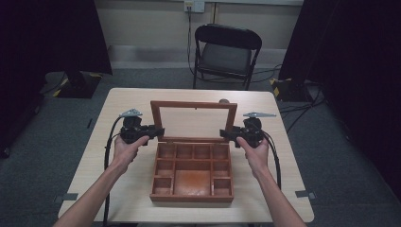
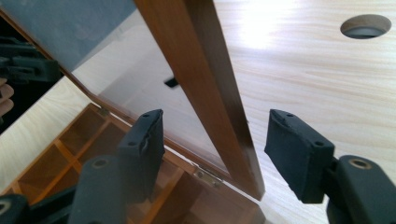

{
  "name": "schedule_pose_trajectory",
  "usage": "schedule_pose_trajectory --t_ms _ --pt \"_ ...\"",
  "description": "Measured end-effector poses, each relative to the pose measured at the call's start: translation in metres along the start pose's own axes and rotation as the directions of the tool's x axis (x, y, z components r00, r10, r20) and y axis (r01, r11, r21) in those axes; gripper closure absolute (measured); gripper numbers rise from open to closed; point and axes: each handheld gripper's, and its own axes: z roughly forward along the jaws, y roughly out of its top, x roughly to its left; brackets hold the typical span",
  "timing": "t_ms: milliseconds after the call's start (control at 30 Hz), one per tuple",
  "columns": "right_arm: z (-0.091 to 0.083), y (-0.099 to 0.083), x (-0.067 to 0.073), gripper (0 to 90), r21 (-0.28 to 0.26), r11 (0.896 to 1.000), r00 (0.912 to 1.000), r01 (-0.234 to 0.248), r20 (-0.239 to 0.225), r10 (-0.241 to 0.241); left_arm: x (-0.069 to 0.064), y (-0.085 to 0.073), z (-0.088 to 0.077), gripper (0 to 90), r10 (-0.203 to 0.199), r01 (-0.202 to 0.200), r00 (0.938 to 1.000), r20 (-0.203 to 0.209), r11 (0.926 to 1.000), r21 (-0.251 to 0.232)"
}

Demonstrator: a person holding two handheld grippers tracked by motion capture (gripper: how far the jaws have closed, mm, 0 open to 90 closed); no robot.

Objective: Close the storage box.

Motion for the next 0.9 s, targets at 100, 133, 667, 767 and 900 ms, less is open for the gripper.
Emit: schedule_pose_trajectory --t_ms 100,133,667,767,900 --pt "-0.002 0.002 0.003 27.7 -0.012 1.0 0.9999 -0.004 0.011 0.004 -0.002 -0.001 -0.001 58.2 0.005 -0.005 1.0 -0.002 1.0 -0.003" --pt "-0.004 0.004 0.005 26.9 -0.032 0.999 0.9997 0.01 0.021 -0.009 -0.002 -0.001 -0.002 58.1 0.012 -0.012 0.9999 0.0 0.9999 0.002" --pt "-0.007 0.005 0.018 36.4 -0.052 0.998 0.9996 0.028 -0.007 -0.029 -0.01 0.006 -0.011 42.3 0.014 -0.014 0.9999 0.0 0.9991 -0.039" --pt "-0.007 0.004 0.019 36.4 -0.055 0.998 0.9995 0.03 -0.008 -0.031 -0.01 0.007 -0.014 41.4 0.012 -0.012 0.9999 0.001 0.9986 -0.051" --pt "-0.01 0.002 0.021 36.3 -0.053 0.998 0.9992 0.034 -0.017 -0.035 -0.014 0.007 -0.017 38.9 0.03 -0.03 0.9995 -0.007 0.9979 -0.057"
